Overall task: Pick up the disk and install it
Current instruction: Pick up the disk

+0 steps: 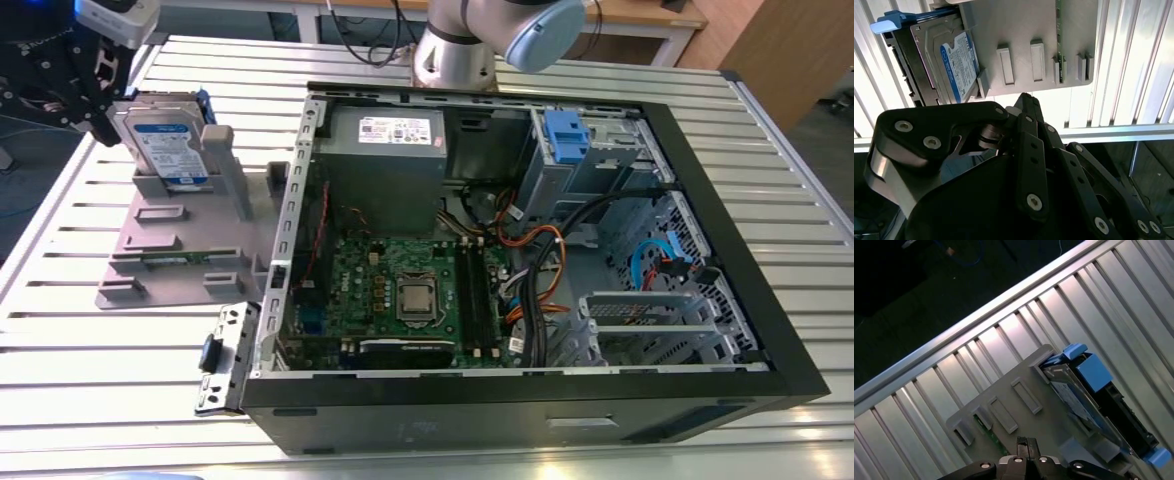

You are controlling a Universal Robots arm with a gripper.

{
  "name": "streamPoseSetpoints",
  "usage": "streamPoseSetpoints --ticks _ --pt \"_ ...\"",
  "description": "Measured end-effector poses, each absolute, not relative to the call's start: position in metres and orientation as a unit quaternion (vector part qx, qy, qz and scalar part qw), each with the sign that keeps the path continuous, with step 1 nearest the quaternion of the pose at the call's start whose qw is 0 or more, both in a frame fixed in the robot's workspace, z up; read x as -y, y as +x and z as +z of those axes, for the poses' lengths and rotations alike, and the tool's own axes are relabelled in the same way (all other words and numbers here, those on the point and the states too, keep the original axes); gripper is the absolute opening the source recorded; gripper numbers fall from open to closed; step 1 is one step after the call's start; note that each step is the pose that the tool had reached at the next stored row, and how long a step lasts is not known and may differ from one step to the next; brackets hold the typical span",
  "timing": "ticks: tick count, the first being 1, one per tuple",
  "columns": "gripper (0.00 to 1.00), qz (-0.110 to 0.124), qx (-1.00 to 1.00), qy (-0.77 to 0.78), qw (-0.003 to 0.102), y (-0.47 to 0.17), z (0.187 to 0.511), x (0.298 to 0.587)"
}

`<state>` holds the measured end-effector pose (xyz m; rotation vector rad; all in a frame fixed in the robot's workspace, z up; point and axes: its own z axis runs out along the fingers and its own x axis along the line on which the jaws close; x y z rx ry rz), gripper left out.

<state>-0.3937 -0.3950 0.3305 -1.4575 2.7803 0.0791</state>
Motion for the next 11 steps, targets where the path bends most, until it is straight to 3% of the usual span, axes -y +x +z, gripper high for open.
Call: streamPoseSetpoints --ticks 11 --pt "0.11 0.025 -0.878 -0.478 0.000 -0.3938 0.3305 0.3950"
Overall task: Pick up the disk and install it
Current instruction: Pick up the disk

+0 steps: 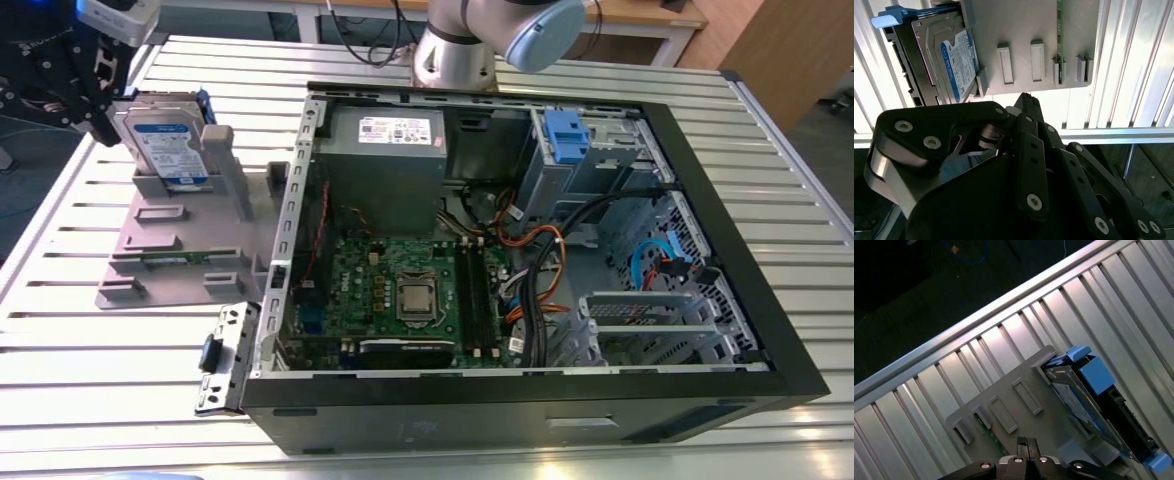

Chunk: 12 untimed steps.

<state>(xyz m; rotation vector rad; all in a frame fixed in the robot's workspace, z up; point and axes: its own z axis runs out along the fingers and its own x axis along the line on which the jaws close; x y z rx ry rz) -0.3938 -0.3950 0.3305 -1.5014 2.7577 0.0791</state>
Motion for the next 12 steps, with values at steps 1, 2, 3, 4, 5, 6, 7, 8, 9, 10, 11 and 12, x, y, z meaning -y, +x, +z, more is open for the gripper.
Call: streamPoseSetpoints --ticks 1,2,3,4,5,6,7,8,9,10,11,12 --pt "0.11 0.025 -0.877 -0.479 0.000 -0.3937 0.3305 0.3950" --pt "0.11 0.025 -0.877 -0.480 0.000 -0.3937 0.3305 0.3950" --pt "0.11 0.025 -0.876 -0.481 0.000 -0.3937 0.3305 0.3950" --pt "0.11 0.025 -0.876 -0.482 0.000 -0.3937 0.3305 0.3950" --pt "0.11 0.025 -0.875 -0.483 0.000 -0.3937 0.3305 0.3950" --pt "0.11 0.025 -0.875 -0.484 0.000 -0.3937 0.3305 0.3950" --pt "0.11 0.025 -0.874 -0.485 0.000 -0.3937 0.3305 0.3950" --pt "0.11 0.025 -0.873 -0.486 0.000 -0.3937 0.3305 0.3950" --pt "0.11 0.025 -0.873 -0.487 0.000 -0.3937 0.3305 0.3950" --pt "0.11 0.025 -0.872 -0.488 0.000 -0.3937 0.3305 0.3950" --pt "0.11 0.025 -0.872 -0.489 0.000 -0.3937 0.3305 0.3950" --pt "0.11 0.025 -0.871 -0.490 0.000 -0.3937 0.3305 0.3950"
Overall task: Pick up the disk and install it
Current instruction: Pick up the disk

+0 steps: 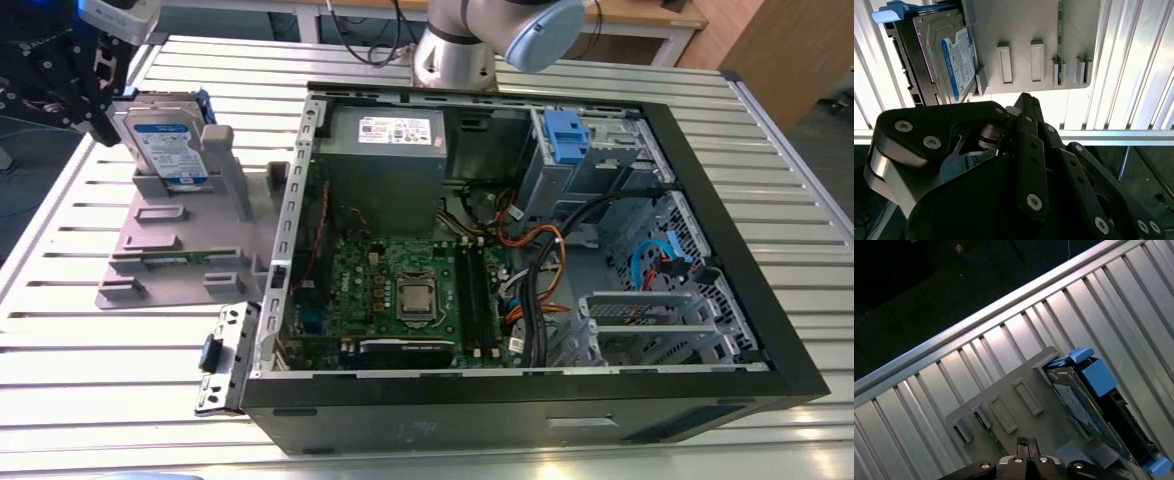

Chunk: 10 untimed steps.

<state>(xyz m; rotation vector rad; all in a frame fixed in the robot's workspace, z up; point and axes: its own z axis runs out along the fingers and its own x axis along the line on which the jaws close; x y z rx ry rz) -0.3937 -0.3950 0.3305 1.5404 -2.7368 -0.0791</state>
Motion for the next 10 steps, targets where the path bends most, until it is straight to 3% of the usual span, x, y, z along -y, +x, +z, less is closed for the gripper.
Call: streamPoseSetpoints --ticks 10 --pt "0.11 -0.025 0.866 0.500 0.000 -0.3937 0.3305 0.3950"
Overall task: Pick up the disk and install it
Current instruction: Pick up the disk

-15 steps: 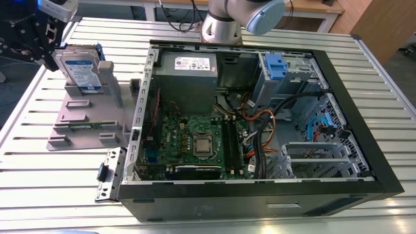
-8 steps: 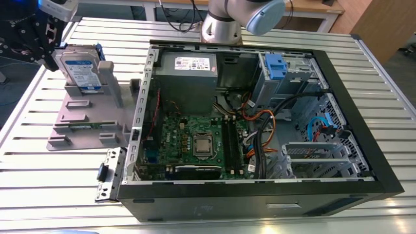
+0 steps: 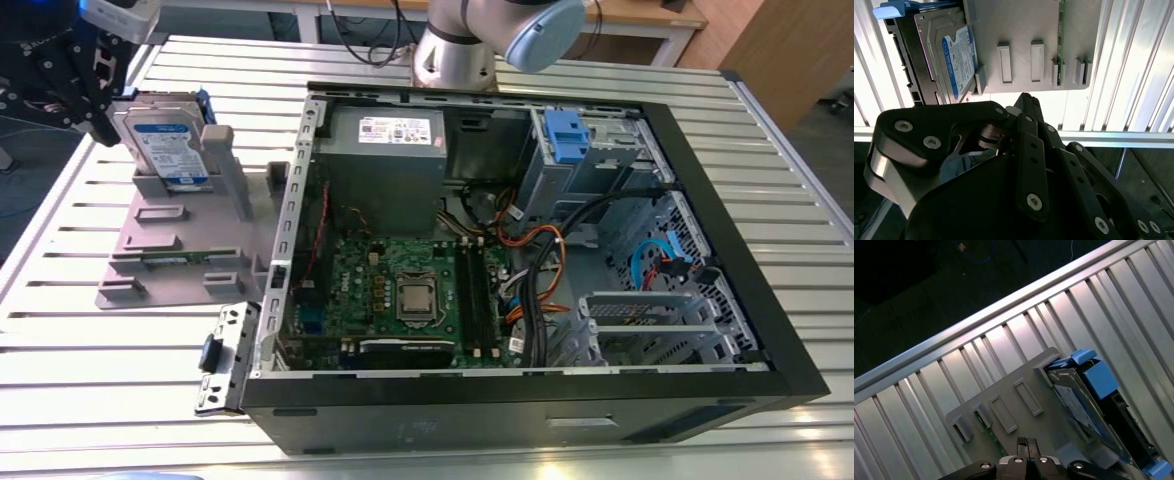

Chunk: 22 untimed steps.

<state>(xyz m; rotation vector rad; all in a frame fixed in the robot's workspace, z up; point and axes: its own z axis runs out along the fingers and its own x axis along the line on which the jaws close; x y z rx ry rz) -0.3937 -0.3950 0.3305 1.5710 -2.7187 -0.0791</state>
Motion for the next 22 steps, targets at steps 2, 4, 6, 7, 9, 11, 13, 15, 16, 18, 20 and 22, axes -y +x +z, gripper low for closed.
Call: streamPoseSetpoints --ticks 2,4,6,7,9,11,13,15,16,18,20,22 --pt "0.11 -0.025 0.864 0.502 0.000 -0.3938 0.3305 0.3950" --pt "0.11 -0.025 0.863 0.504 0.000 -0.3937 0.3305 0.3950" --pt "0.11 -0.025 0.862 0.506 0.000 -0.3937 0.3305 0.3950" --pt "0.11 -0.025 0.862 0.507 0.001 -0.3937 0.3305 0.3950" --pt "0.11 -0.025 0.861 0.508 0.001 -0.3937 0.3305 0.3950" --pt "0.11 -0.025 0.860 0.510 0.001 -0.3938 0.3305 0.3950" --pt "0.11 -0.025 0.859 0.512 0.001 -0.3938 0.3305 0.3950" --pt "0.11 -0.025 0.857 0.514 0.001 -0.3937 0.3305 0.3950" --pt "0.11 -0.025 0.857 0.515 0.001 -0.3937 0.3305 0.3950" --pt "0.11 -0.025 0.856 0.517 0.001 -0.3937 0.3305 0.3950" --pt "0.11 -0.025 0.854 0.519 0.001 -0.3937 0.3305 0.3950" --pt "0.11 -0.025 0.853 0.521 0.001 -0.3937 0.3305 0.3950"
